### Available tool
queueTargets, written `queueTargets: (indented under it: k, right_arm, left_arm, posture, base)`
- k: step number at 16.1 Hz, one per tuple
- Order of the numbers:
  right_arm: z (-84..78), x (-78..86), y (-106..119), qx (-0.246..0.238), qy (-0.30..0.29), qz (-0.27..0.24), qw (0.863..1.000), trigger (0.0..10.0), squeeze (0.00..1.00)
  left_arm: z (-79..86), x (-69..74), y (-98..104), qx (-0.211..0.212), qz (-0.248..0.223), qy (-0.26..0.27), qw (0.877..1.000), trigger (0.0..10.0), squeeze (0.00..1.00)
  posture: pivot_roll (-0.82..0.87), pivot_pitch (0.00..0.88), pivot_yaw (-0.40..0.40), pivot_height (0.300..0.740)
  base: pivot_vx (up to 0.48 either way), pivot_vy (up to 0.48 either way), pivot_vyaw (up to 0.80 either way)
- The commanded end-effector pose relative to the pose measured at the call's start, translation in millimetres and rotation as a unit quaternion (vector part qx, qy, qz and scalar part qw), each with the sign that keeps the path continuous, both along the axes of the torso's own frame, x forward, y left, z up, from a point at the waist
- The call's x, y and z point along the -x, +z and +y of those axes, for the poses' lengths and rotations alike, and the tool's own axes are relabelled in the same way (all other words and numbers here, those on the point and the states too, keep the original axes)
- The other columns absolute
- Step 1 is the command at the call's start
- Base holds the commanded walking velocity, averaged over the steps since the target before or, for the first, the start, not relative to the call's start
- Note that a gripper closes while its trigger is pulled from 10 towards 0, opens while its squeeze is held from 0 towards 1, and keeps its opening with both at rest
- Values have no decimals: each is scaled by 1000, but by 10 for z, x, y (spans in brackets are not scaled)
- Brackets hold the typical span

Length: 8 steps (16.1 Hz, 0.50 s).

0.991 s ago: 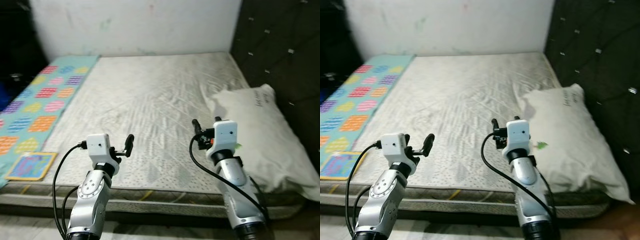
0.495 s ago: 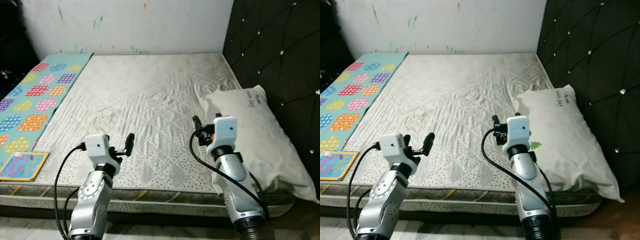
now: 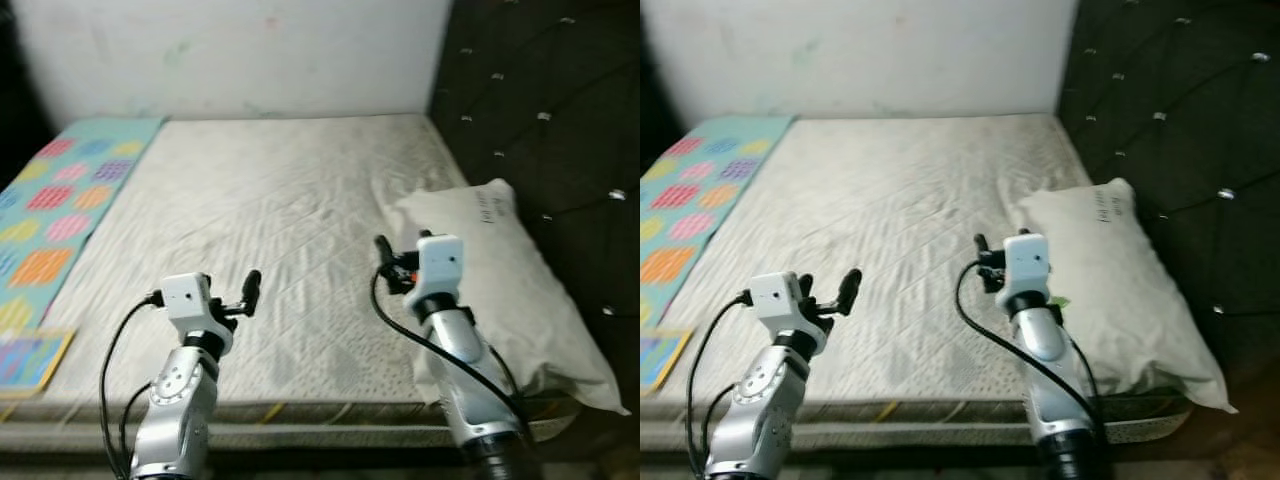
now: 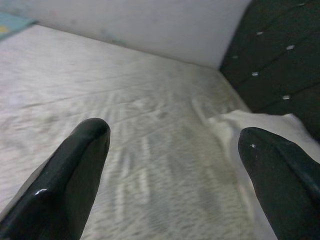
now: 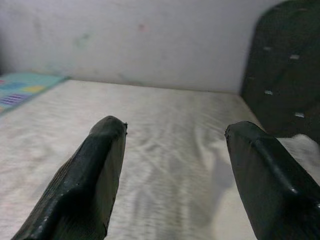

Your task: Clean up the room

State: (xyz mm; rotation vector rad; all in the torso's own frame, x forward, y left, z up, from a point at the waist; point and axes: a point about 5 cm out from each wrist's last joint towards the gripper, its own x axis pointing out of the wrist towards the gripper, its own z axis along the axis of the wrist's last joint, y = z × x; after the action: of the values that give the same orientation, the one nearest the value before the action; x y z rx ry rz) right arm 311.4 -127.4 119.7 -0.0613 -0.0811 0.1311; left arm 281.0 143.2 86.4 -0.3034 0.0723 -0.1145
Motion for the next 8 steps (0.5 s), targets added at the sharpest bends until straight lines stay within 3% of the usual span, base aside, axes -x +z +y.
queueTargets:
  k: [1,3,8]
  right_arm:
    - [13,-5,2,-6,-1,-1,1000,10000,0]
    - [18,-12,-14,-2,-2,2,1000,10000,0]
    - [10,-33,-7,2,1,0,1000,10000,0]
  left_arm:
    - [5,-9,39,-3,-4,-7,1000,10000,0]
    - [14,6,50,1,-7,-4,1000,10000,0]
    - [52,19,24,8,8,11,1000,10000,0]
  posture:
    - [-144,0,38,740]
    - [-136,0,37,740]
    - [-129,0,27,740]
  base:
    - [307,0,0]
    - [311,0,0]
    - [0,0,0]
